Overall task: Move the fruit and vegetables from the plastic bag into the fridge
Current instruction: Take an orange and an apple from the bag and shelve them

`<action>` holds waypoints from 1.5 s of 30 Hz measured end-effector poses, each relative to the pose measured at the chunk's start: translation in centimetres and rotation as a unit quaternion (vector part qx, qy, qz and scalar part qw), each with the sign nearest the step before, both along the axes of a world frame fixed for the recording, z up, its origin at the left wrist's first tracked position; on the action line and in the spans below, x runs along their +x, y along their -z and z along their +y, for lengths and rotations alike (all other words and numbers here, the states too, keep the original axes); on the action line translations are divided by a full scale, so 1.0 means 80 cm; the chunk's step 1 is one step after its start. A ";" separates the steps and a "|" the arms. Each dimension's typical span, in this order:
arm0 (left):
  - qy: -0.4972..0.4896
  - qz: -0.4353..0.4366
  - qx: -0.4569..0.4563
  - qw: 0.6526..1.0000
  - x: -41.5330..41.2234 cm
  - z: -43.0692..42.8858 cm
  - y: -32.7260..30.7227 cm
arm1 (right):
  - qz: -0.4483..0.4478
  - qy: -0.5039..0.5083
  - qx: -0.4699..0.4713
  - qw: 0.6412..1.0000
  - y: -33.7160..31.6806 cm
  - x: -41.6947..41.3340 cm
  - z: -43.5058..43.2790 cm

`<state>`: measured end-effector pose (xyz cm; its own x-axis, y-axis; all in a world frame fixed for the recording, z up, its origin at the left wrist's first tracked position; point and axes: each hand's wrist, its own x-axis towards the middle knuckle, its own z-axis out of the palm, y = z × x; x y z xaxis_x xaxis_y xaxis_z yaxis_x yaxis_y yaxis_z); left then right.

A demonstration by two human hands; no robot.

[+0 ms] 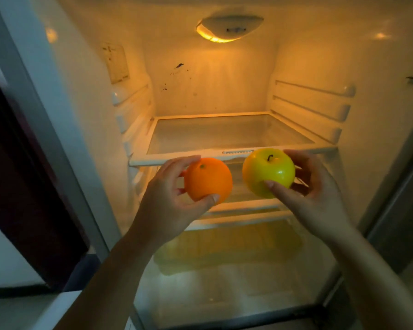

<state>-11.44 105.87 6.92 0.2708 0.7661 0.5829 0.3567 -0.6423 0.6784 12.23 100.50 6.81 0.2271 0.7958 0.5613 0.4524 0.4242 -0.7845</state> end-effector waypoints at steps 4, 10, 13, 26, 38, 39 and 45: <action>0.006 -0.018 -0.007 1.000 -0.006 0.008 -0.039 | -0.008 0.008 0.028 1.000 -0.038 -0.012 0.017; -0.059 0.010 0.010 0.998 0.005 0.050 -0.076 | -0.006 0.054 0.042 0.998 -0.071 -0.010 0.069; -0.100 0.024 -0.005 0.995 0.005 0.075 -0.082 | -0.010 0.050 0.035 0.998 -0.076 -0.006 0.099; -0.235 0.092 0.002 0.968 -0.005 0.112 -0.073 | -0.086 -0.017 -0.016 0.996 -0.079 -0.021 0.182; -0.258 0.105 0.031 0.960 0.005 0.135 -0.069 | -0.106 -0.069 -0.055 0.991 -0.075 -0.030 0.199; -0.256 0.106 0.031 0.960 0.006 0.138 -0.069 | -0.110 -0.069 -0.060 0.990 -0.075 -0.031 0.201; -0.257 0.126 -0.009 0.958 0.011 0.169 -0.083 | -0.096 -0.083 -0.135 0.983 -0.093 -0.037 0.238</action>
